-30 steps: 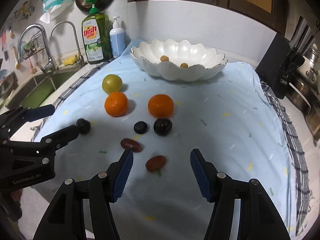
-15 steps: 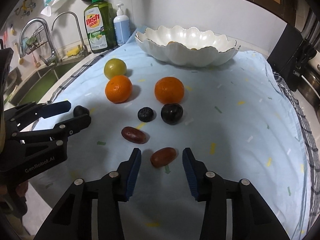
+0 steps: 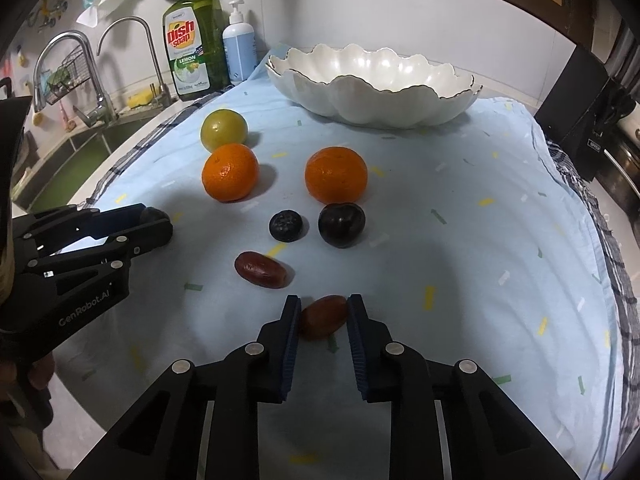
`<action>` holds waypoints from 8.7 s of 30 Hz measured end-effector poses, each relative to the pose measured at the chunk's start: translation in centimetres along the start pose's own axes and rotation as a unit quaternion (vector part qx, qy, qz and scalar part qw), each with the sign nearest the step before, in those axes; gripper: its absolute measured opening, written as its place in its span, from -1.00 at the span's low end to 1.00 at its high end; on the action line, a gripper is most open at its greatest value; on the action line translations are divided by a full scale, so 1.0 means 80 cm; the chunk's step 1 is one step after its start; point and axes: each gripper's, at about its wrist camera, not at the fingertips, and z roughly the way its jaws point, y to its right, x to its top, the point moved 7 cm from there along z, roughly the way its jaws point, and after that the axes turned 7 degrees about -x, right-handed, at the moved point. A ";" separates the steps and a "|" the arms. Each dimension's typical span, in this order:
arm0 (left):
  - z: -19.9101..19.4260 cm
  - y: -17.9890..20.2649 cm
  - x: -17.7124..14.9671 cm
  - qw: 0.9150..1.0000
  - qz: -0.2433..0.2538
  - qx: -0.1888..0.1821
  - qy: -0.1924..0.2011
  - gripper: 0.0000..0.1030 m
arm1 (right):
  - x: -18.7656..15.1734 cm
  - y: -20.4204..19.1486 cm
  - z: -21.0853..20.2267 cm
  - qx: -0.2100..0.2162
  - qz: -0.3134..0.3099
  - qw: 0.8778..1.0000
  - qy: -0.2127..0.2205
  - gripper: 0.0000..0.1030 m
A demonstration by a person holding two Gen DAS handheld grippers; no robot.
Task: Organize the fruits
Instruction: 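Grasp the dark plum with the left gripper while the right gripper grasps a red date, then lift the plum and the red date and carry both over the bowl, then open both grippers to release the plum and date into the bowl, then withdraw both tools from the bowl toward the remaining fruits, then move the left tool to the orange mandarin while the right tool approaches a red date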
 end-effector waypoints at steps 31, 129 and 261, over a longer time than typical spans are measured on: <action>-0.066 0.015 0.079 0.997 0.008 -0.023 0.079 -0.45 | 0.078 0.028 -0.067 0.005 0.022 0.996 0.090 -0.54; 0.173 -0.021 0.412 0.999 0.016 -0.022 0.037 0.30 | 0.363 0.171 0.171 -0.057 0.045 0.997 0.034 0.07; 0.018 0.022 0.070 0.945 0.257 -0.199 0.030 0.34 | 0.025 -0.042 -0.008 -0.111 0.122 0.986 0.030 0.03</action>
